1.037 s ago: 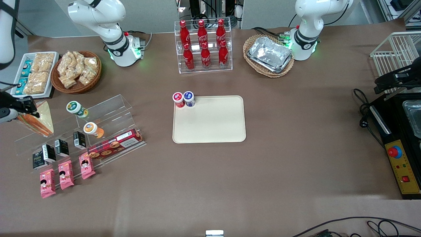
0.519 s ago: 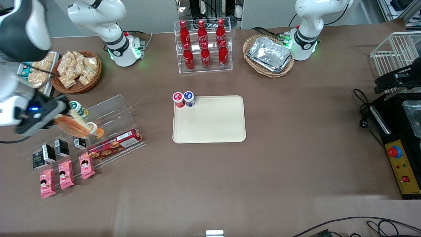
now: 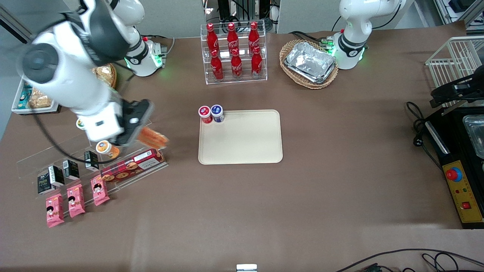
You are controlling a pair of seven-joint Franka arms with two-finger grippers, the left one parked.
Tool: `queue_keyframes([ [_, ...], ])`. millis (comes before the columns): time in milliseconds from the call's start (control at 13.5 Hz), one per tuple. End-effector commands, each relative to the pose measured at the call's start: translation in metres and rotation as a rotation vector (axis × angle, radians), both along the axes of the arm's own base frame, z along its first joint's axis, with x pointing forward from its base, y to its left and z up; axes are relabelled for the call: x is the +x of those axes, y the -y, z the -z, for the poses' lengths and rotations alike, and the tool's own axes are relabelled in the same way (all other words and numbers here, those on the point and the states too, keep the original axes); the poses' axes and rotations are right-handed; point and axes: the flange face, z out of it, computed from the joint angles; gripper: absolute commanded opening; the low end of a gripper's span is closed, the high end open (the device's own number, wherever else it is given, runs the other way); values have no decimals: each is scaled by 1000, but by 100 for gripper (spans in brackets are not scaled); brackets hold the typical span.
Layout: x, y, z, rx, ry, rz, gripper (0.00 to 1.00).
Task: Place sandwich on tray
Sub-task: 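Carry the sandwich over the cream tray with the right gripper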
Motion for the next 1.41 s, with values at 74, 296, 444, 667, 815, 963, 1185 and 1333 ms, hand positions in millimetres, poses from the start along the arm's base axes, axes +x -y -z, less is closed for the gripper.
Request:
queue_keyframes([
  [74, 5, -97, 36, 58, 20, -163, 33],
  [296, -10, -169, 84, 34, 56, -274, 32],
  [444, -35, -220, 118, -20, 79, -356, 32],
  [667, -62, -273, 184, -117, 119, -431, 32],
  [815, -59, -282, 215, -82, 132, -440, 32],
  [963, -56, -287, 240, -62, 132, -440, 32],
  [1185, -54, -288, 262, -46, 137, -442, 32],
  [1333, -54, -288, 273, -39, 135, -440, 33],
])
